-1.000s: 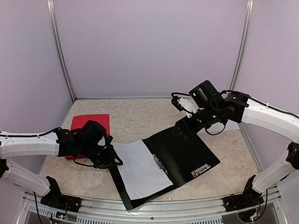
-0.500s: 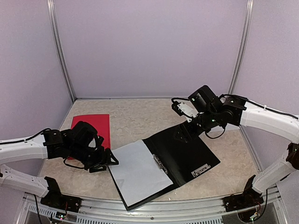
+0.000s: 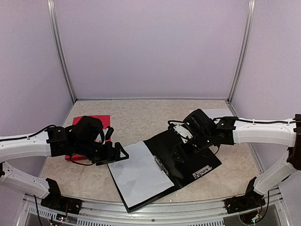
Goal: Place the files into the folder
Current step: Close the spring clip on the folder.
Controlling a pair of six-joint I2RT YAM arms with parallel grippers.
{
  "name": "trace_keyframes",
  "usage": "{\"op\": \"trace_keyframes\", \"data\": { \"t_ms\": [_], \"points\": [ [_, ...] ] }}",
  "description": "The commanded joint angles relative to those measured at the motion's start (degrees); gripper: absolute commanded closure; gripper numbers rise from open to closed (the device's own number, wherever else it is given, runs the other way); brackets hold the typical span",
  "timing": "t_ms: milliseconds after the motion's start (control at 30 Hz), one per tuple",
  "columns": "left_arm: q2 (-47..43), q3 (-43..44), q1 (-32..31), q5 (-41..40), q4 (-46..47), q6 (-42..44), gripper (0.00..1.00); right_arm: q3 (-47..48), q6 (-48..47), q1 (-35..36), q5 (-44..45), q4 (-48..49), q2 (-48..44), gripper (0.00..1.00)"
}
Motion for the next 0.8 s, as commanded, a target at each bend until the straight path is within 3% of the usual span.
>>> {"op": "trace_keyframes", "data": {
  "t_ms": [0, 233, 567, 767],
  "points": [
    [5.03, 5.49, -0.40, -1.40, 5.19, 6.45, 0.14, -0.39, 1.73, 2.09, -2.23, 8.49, 4.80, 0.39],
    [6.21, 5.32, -0.36, -4.64, 4.89, 3.65, 0.13, 5.12, 0.16, 3.78, -3.22, 9.48, 15.34, 0.46],
    [3.05, 4.39, -0.06, -7.91, 2.07, 4.30, 0.12, 11.79, -1.73, 4.86, -4.90, 7.79, 23.55, 0.74],
    [2.55, 3.92, 0.37, -8.10, 1.54, 4.52, 0.12, 13.32, -2.01, 4.97, -3.97, 6.29, 25.33, 0.78]
  ]
}}
